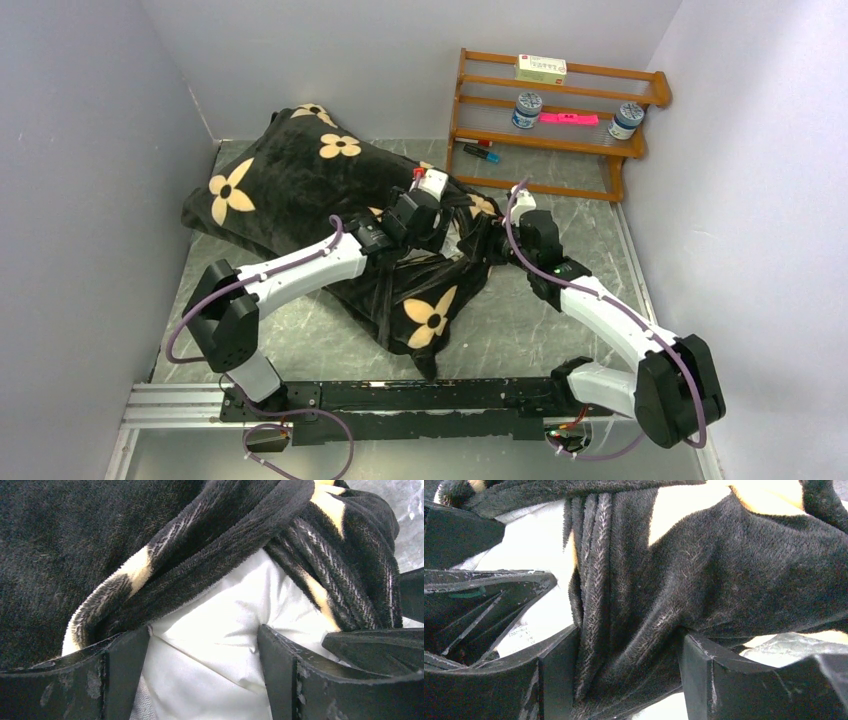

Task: Remove the pillowcase from the pillow
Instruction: Remove the pillow from the pillowcase.

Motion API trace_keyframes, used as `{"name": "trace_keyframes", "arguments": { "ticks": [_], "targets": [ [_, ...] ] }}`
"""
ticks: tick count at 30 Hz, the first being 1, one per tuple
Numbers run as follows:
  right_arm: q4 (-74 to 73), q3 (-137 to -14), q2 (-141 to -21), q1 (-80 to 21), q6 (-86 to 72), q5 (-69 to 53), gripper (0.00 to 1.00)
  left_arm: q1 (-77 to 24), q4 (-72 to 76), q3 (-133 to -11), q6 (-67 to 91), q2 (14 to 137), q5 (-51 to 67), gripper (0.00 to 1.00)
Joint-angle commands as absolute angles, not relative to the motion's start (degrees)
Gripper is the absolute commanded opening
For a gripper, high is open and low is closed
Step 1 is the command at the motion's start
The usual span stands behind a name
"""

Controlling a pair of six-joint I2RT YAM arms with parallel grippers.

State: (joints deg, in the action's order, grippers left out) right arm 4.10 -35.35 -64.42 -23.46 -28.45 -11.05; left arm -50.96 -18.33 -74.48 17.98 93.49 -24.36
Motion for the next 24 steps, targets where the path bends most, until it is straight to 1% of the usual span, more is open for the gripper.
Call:
{"name": "trace_keyframes", "arguments": {
  "ticks": [1, 3, 6, 8, 10, 13, 16, 21, 24],
  "targets": [
    [0.2, -40.2, -66.1, -22.9, -24.5, -10.5, 0.7, -50.5, -26.9, -70.6, 20.3, 94.9, -21.2, 0.8],
    [-0.9, -42.1, -67.0, -22.9, -24.3, -11.0, 0.72, -50.5, -26.8, -70.3, 20.1, 94.4, -20.9, 0.72],
    [-3.3, -45.6, -69.0, -22.9, -24.1, -11.3, 0.72, -50.5, -27.3, -70.3, 19.9, 93.1, -21.5, 0.61],
    [-5.7, -48.2, -70.8, -22.9, -24.4, -11.5, 0.72, -50.5, -27.7, -70.3, 19.7, 92.3, -21.5, 0.52],
    [-7.6, -50.4, -72.4, -22.9, -24.8, -11.7, 0.72, -50.5, -27.7, -69.9, 19.7, 91.3, -21.1, 0.39],
    [-8.2, -52.1, -73.5, -22.9, -26.2, -12.2, 0.73, -50.5, -27.9, -69.1, 19.7, 90.1, -21.4, 0.27],
    [-8.9, -53.7, -74.3, -22.9, -27.3, -12.3, 0.73, -50.4, -27.8, -68.5, 19.5, 89.2, -22.1, 0.18],
    [-10.5, -57.4, -77.1, -23.4, -28.5, -14.2, 0.73, -50.5, -28.0, -68.3, 19.4, 89.0, -22.2, 0.07],
    [-11.5, -59.9, -78.1, -24.4, -28.6, -13.3, 0.73, -50.5, -28.0, -68.2, 19.3, 88.4, -23.1, 0.05]
  ]
}}
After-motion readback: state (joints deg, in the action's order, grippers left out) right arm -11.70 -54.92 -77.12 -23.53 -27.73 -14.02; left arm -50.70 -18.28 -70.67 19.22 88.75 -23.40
